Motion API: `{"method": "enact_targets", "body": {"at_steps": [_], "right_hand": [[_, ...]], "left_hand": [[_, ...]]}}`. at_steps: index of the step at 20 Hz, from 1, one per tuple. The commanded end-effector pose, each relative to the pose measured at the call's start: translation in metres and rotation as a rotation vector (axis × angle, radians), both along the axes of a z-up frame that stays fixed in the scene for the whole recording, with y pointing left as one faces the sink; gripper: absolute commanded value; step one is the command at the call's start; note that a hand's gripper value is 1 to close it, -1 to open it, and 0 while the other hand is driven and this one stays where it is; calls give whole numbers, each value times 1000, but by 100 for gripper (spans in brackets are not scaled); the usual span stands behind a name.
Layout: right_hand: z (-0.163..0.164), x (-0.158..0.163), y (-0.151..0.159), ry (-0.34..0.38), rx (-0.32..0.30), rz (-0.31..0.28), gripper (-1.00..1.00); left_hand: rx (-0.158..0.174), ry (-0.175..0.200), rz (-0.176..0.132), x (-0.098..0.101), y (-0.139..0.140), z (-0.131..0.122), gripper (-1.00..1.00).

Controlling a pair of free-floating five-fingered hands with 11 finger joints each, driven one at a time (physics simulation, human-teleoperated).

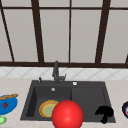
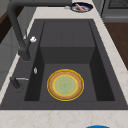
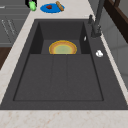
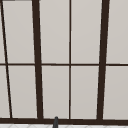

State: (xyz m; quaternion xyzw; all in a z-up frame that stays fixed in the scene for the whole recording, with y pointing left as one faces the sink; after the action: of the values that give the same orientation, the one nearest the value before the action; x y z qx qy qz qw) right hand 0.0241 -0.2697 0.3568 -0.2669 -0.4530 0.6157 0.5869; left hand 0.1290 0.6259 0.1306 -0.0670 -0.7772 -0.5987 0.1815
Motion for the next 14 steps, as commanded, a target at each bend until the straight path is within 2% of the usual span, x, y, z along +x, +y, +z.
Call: {"method": "enact_targets", "body": {"at_steps": [1, 5, 10, 12, 14], "right_hand": [[0, 0, 0, 0, 0, 0, 0], [0, 0, 0, 0, 0, 0, 0], [0, 0, 0, 0, 0, 0, 0], [0, 0, 0, 0, 0, 0, 0], [0, 0, 0, 0, 0, 0, 0]], "left_hand": [[-12, -36, -53, 14, 0, -12, 100], [-10, -2, -80, 35, 5, -22, 100], [-43, 77, -125, 50, 10, -21, 100], [-53, 104, -126, 55, 10, -22, 100], [-64, 129, -140, 62, 12, -19, 100]]}}
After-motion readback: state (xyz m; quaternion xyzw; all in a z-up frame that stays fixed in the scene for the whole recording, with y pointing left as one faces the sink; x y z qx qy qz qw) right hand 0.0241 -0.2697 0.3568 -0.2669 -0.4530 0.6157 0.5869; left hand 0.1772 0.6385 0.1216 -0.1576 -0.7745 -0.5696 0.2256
